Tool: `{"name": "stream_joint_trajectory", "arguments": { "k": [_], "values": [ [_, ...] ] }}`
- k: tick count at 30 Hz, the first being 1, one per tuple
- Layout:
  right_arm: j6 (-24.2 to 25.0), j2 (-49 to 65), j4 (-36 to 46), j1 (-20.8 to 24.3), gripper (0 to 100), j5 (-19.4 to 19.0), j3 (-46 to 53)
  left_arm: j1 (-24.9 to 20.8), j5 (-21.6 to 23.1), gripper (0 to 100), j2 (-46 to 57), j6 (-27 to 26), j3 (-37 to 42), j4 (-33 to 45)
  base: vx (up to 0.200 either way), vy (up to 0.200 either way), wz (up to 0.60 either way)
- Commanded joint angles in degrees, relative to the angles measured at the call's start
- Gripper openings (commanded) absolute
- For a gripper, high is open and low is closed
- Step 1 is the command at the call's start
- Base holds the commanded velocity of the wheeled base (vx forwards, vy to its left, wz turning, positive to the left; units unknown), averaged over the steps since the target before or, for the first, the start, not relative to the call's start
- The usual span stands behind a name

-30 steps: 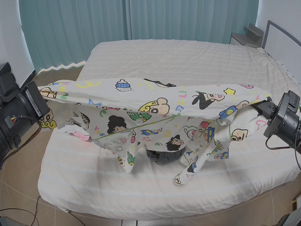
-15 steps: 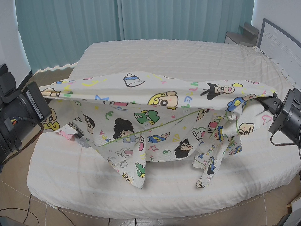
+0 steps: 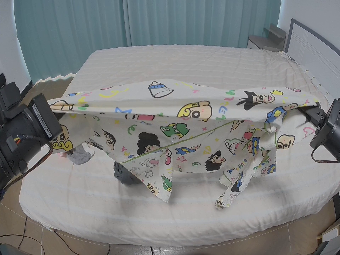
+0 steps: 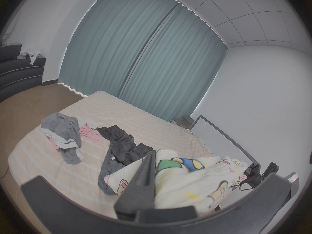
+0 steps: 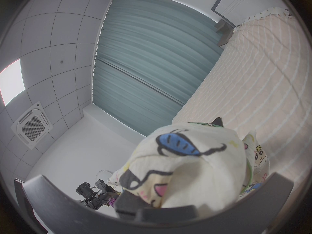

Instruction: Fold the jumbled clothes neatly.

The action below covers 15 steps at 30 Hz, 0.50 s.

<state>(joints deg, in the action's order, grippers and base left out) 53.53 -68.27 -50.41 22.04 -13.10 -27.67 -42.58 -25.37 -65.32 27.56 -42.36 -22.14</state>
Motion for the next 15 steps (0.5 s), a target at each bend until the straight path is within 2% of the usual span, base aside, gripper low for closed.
{"name": "stream_joint_trajectory", "arguments": {
  "k": [1, 8, 15],
  "values": [
    [0.0, 1.47, 0.13, -0.16, 0, 0.01, 0.34, -0.22, -0.03, 0, -0.25, 1.44, 0.0, -0.01, 0.0, -0.2, 0.0],
    [-0.09, 1.56, 0.05, -2.09, 0, 0.01, 2.27, -0.31, 0.06, 0, -1.3, 2.5, 0.0, -0.1, 0.0, -0.2, 0.0],
    [-2.55, 1.65, -0.04, -3.76, 0, -0.08, 3.41, -0.66, -0.03, 0, -3.41, 2.41, 0.0, -2.3, 0.0, -0.2, 0.0]
  ]
}}
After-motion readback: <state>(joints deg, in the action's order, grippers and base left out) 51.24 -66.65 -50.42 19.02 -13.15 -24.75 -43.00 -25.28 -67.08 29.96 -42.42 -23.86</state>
